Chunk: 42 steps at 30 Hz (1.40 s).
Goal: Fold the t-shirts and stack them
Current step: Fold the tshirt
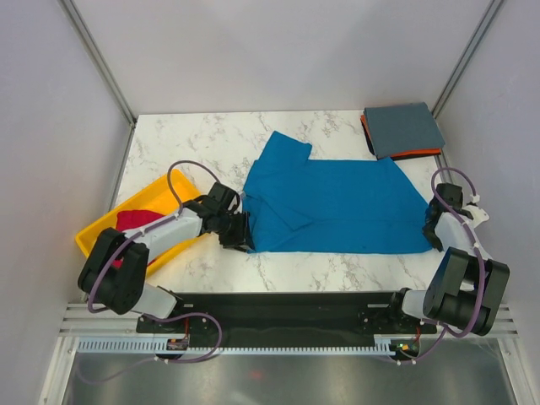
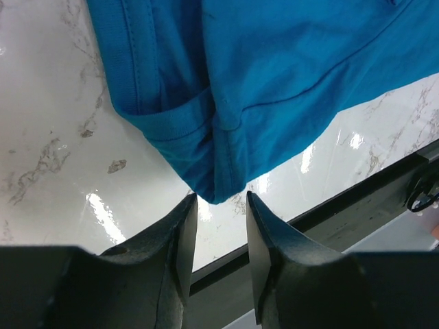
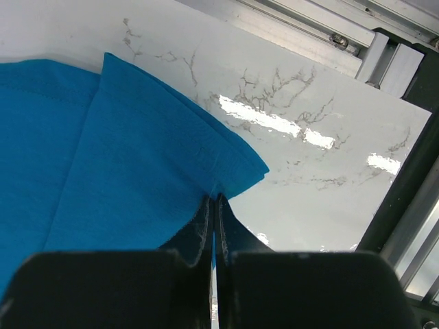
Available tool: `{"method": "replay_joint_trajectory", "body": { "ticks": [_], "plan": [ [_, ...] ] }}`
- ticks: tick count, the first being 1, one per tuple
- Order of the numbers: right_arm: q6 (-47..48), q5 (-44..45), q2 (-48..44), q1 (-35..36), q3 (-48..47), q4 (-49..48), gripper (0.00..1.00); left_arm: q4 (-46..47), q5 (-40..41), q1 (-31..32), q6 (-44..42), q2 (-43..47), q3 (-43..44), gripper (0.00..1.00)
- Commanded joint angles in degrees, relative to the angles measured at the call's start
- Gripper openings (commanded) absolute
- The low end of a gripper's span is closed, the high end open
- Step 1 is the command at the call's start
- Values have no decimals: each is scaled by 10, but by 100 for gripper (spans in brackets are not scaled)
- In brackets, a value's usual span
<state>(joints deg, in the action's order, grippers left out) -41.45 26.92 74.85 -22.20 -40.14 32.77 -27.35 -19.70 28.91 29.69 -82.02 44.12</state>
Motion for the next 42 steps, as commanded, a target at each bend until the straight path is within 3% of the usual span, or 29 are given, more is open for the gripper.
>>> {"method": "replay_joint_trajectory", "body": {
  "ticks": [1, 5, 6, 9, 11, 16, 22, 30, 32, 33, 36, 42],
  "plan": [
    [8, 2, 0, -7, -7, -18, 0, 33, -10, 4, 20, -16, -4, 42],
    [10, -1, -3, -16, -7, -19, 0, 33, 7, 4, 22, -36, 1, 37],
    [10, -3, -3, -19, -6, -20, 0, 30, 9, 4, 22, -39, 4, 25],
    [16, -11, -1, -29, -6, -18, 0, 0, 41, 4, 26, -39, 17, 7],
    [19, -10, -5, -32, -5, -18, 0, -23, 80, 4, 27, -34, 24, 2],
    [21, -2, -19, -33, -1, -20, 0, -95, 153, 7, 20, -31, 48, 2],
    [37, -26, -19, -33, 1, -26, 0, -103, 186, 16, 8, -22, 62, 3],
    [44, -75, -32, -34, 9, -22, 0, -136, 158, 19, 4, -25, 88, 24],
    [45, -84, -41, -33, 10, -12, 8, -149, 172, 20, 4, -10, 99, 30],
    [44, -76, -47, -33, 6, -4, 24, -159, 178, 22, -7, -6, 116, 31],
    [37, -35, -58, -34, -18, 26, 35, -183, 208, 29, -26, -15, 182, 37],
    [19, -57, -69, -33, -72, 53, 37, -137, 103, 67, -9, -64, 243, 37]
  ]
}}
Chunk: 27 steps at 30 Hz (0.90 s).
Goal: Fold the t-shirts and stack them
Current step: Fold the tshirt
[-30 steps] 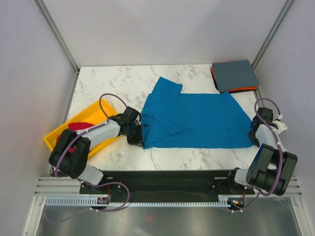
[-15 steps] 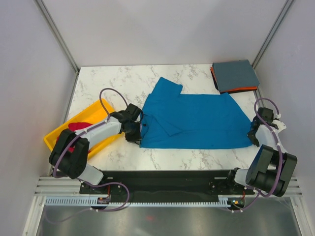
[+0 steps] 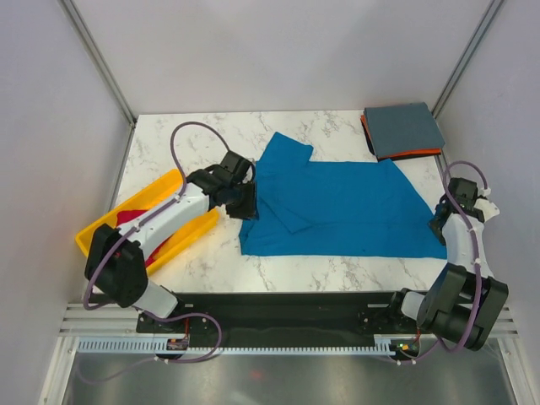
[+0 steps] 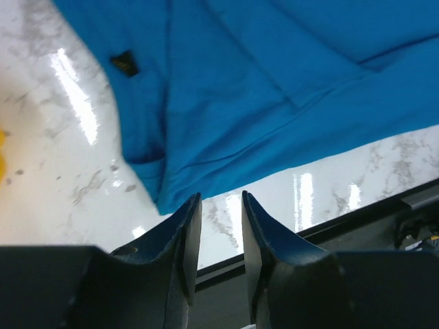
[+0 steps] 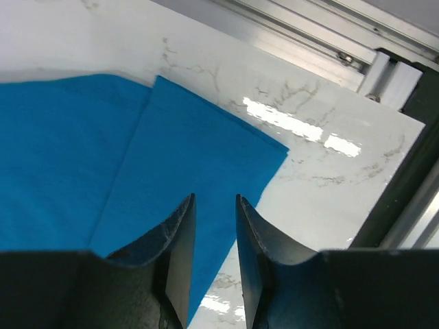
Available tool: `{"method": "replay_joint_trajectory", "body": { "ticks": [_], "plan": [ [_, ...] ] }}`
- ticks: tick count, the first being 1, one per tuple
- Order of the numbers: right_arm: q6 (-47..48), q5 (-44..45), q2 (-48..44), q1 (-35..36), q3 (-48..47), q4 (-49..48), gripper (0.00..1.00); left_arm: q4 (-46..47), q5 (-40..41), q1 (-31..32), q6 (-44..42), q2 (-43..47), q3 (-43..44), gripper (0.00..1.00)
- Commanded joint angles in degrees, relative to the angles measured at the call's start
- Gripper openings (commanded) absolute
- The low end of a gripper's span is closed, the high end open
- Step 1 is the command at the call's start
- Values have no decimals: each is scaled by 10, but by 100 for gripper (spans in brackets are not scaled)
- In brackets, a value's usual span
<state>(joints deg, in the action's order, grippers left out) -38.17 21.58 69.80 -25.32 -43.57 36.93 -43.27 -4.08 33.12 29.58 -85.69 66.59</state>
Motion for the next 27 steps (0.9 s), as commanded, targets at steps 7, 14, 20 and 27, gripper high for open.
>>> {"method": "replay_joint_trajectory", "body": {
  "ticks": [7, 14, 20, 27],
  "plan": [
    [97, -209, 69, 5, -128, -54, 37, 51, -4, 70, 18, -121, -28, 37],
    [124, -297, 176, 39, -227, -41, 41, 56, 61, 70, 34, -121, -106, 38],
    [136, -277, 186, 78, -219, -43, 44, 71, 53, 72, 57, -75, -176, 39],
    [179, -236, 240, 80, -275, -14, 48, 62, 47, 77, 108, 29, -229, 39]
  ]
}}
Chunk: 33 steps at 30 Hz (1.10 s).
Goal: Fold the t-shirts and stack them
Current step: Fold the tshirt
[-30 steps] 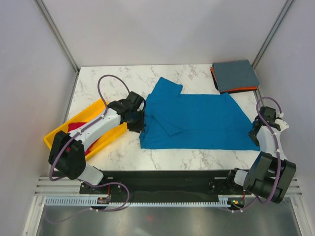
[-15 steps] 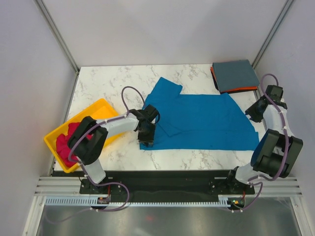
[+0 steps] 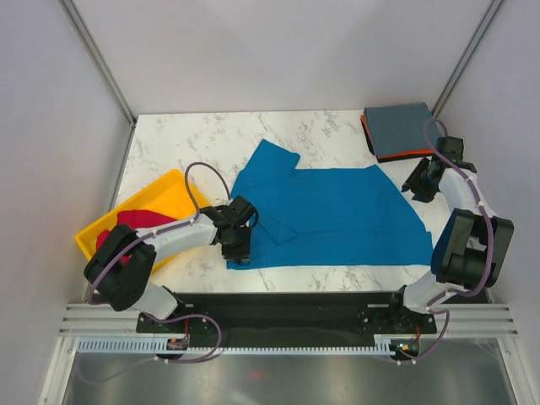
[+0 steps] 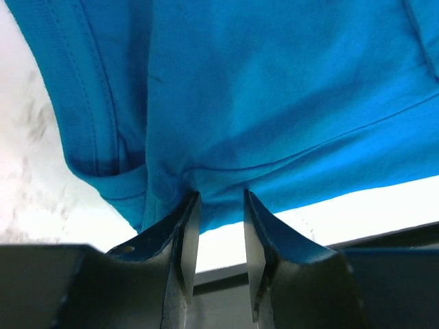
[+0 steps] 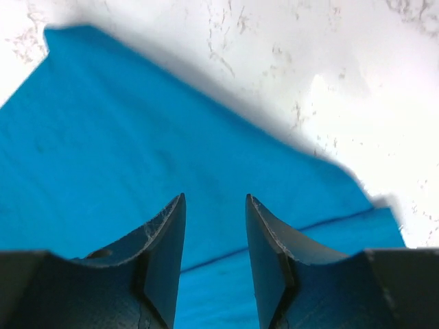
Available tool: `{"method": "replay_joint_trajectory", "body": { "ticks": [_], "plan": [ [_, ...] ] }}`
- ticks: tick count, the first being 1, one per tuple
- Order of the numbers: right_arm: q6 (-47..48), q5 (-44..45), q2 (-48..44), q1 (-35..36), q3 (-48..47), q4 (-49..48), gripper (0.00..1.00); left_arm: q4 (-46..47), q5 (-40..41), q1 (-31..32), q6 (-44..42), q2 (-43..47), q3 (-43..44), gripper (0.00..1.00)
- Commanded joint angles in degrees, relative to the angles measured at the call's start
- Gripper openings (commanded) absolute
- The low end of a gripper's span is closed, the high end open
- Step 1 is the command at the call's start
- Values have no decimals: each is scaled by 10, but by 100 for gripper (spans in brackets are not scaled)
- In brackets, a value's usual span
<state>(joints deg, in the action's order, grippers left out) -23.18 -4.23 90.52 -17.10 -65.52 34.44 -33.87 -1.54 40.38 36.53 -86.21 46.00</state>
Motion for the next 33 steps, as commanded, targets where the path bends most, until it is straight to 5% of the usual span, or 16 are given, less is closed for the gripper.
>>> {"method": "replay_joint_trajectory", "body": {
  "ticks": [1, 9, 22, 25, 33],
  "plan": [
    [34, 19, 41, -2, -66, 11, 48, -40, 24, 4, 38, 55, -21, 40],
    [100, -146, 170, -2, -154, -43, 55, -115, 55, 2, 2, 84, 139, 46],
    [171, -221, 246, 8, -170, -67, 57, -87, -26, -34, -63, -190, 397, 49],
    [173, -218, 229, 14, -162, -70, 53, -82, -39, -38, -65, -226, 412, 48],
    [165, -85, 184, 53, -114, -84, 17, -53, -37, -39, -64, -229, 368, 48]
  ]
}}
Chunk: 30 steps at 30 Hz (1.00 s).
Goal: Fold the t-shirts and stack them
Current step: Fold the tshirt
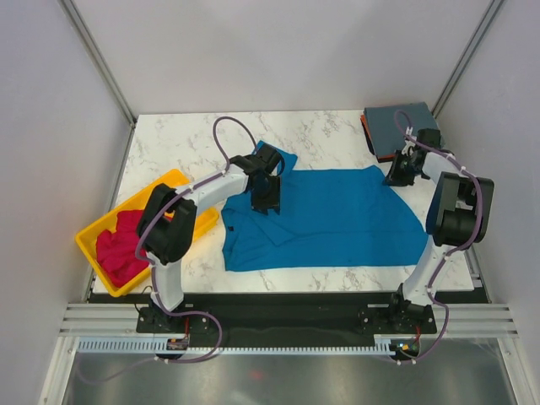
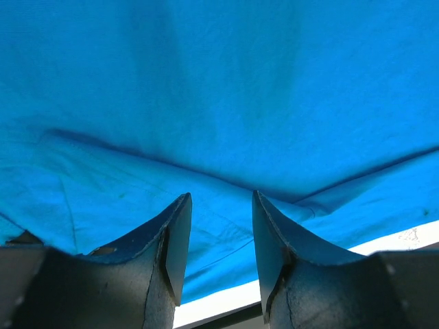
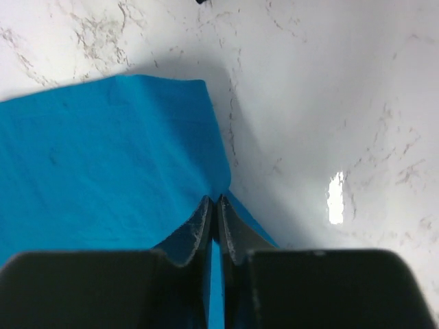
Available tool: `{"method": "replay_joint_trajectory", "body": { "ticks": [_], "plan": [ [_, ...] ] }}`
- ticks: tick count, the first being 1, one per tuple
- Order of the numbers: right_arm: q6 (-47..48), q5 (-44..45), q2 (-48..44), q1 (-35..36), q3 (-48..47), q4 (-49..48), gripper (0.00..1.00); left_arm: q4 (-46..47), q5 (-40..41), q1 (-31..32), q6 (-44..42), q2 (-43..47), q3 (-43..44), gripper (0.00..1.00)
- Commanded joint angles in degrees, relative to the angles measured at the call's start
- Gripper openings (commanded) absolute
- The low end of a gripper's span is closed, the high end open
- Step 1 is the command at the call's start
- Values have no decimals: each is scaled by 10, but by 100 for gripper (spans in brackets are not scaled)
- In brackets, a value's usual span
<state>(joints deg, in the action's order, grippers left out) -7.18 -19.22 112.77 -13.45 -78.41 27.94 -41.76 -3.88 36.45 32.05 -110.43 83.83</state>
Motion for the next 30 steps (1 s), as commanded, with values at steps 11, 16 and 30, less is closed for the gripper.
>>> {"method": "replay_joint_trajectory", "body": {
  "ticks": [11, 16, 30],
  "plan": [
    [-7, 306, -161, 114, 113, -65, 0, 34, -3, 0, -9, 36, -25, 48],
    [-45, 370, -179, 173, 155, -69, 1, 37, -7, 0, -1, 28, -31, 48],
    [-168, 418, -215, 323, 248, -22, 15, 37, 0, -1, 2, 22, -25, 49]
  ]
}}
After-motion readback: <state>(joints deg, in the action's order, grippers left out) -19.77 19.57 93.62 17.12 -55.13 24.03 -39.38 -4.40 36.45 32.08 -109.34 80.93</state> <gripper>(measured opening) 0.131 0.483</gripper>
